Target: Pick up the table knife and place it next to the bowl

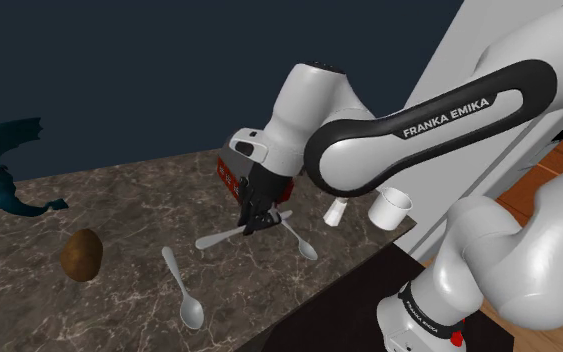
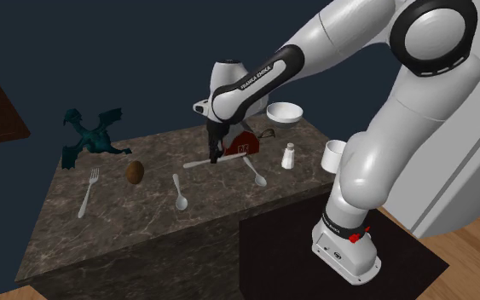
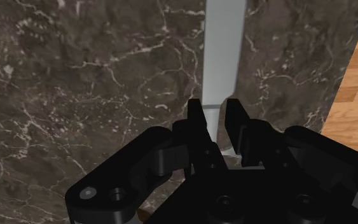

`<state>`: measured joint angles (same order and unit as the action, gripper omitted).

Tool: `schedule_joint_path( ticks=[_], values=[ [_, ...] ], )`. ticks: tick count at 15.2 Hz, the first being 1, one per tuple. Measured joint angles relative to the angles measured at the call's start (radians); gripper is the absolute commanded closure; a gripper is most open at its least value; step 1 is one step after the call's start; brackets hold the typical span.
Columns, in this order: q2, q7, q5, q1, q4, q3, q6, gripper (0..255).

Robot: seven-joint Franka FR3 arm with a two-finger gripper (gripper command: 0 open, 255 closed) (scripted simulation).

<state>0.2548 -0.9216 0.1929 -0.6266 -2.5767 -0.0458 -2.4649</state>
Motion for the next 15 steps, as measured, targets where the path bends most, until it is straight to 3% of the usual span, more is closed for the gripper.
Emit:
schedule_joint_path(
  ticks=[9,15],
  values=[
    [0.071,0.03,-0.027,0.01,0.057,0.004,0.127,255],
    [0.155,-0.076,-0.057,0.065,0.0,-0.076,0.167,255]
  ],
)
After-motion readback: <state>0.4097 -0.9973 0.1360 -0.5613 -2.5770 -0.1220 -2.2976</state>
